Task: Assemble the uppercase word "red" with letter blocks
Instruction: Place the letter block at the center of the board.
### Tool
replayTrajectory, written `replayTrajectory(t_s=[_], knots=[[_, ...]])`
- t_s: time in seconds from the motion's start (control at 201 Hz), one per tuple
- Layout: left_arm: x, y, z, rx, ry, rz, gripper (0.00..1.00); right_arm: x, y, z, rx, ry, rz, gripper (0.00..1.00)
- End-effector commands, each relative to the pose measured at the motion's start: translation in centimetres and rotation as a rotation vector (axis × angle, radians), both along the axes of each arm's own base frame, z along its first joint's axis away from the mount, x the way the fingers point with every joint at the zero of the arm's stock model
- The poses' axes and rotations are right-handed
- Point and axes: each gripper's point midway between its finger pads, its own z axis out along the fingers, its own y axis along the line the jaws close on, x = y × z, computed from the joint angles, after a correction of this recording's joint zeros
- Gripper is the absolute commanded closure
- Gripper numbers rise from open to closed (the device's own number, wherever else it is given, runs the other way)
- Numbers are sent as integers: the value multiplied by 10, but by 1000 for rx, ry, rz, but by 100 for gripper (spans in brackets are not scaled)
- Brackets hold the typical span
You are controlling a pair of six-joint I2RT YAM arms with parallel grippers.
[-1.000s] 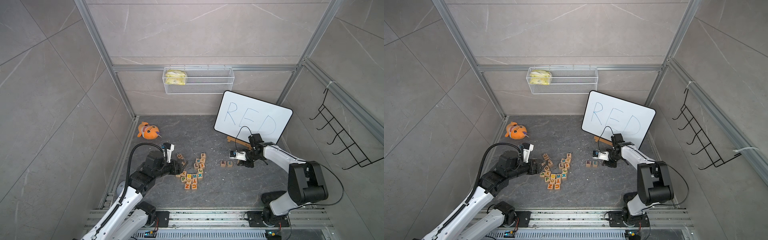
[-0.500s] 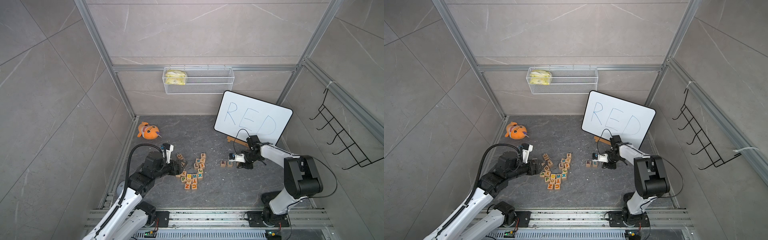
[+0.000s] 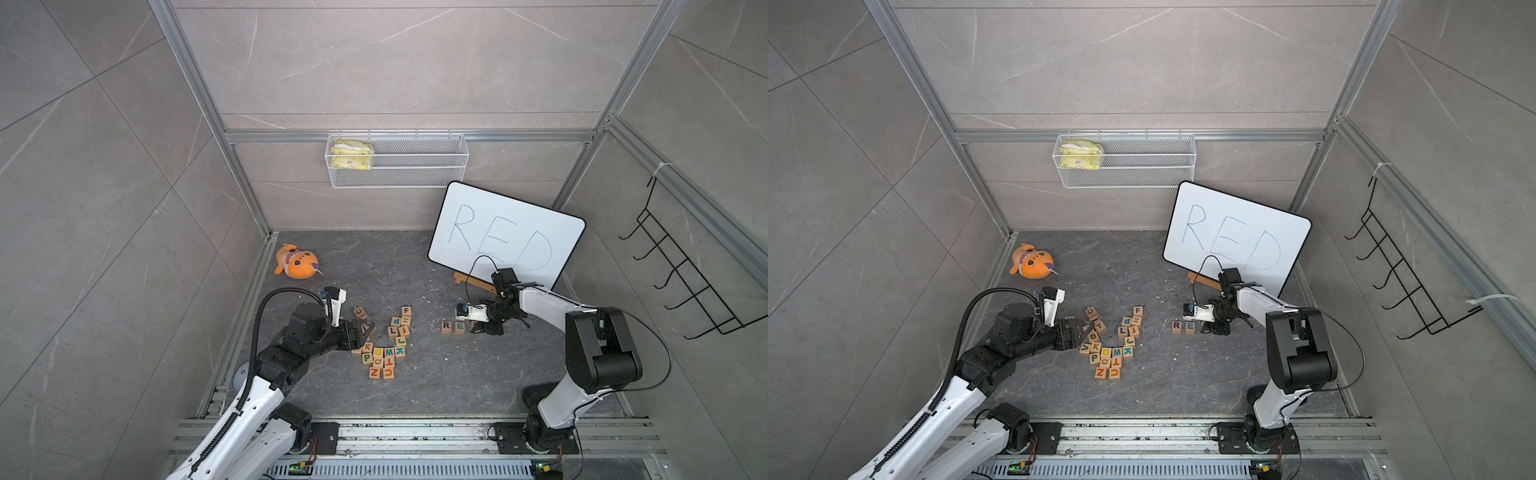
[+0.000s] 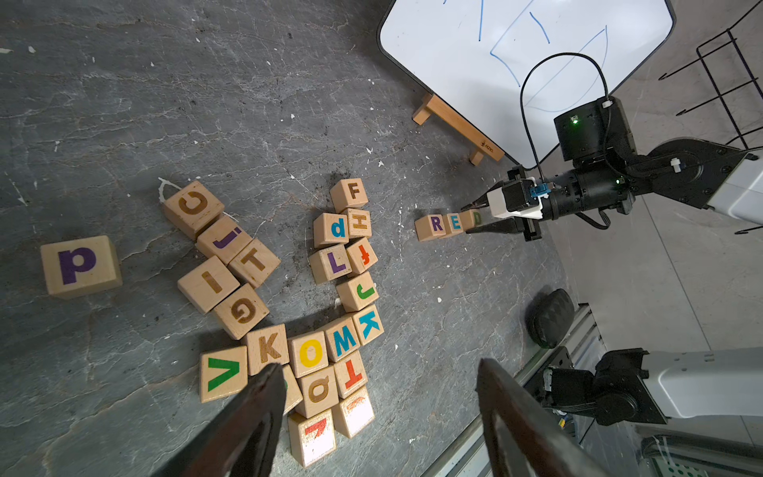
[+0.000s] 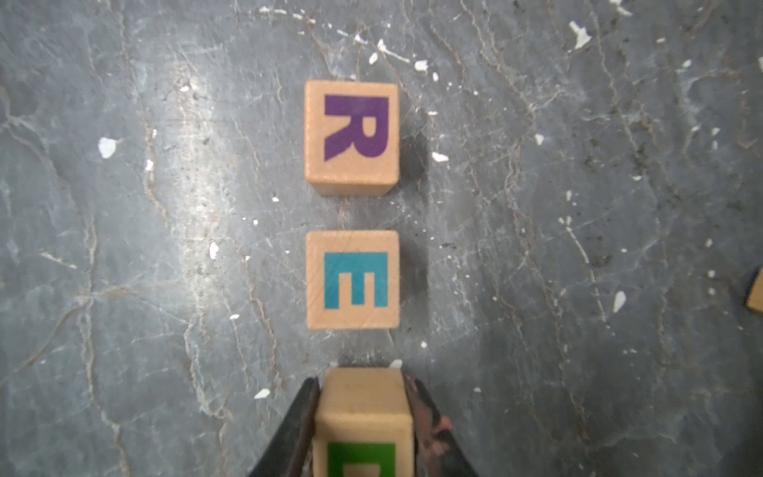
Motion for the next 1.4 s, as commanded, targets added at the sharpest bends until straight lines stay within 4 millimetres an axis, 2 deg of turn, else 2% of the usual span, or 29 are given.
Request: replayTrajectory(t_s=[0.0,0.488,0.721,0.786,1.035,1.105,1.398], knots=[[2,0,7,-12,-39,-3,24,1,8,0,24,2,19,100],[3,2,6,-1,-38,4,24,0,8,-4,2,7,30,98],[3,3,6,4,-46,9,24,1,6,-2,-8,-10,34,92],[3,3,7,3,-49,10,24,0,6,-3,-13,-7,34,84],[3,4,7,4,-48,11,26,-1,6,-3,-15,5,28,82],[3,4,7,3,-50,10,27,0,7,-2,-14,1,27,76],[3,4,8,7,-56,10,26,-2,9,0,-15,7,29,70]])
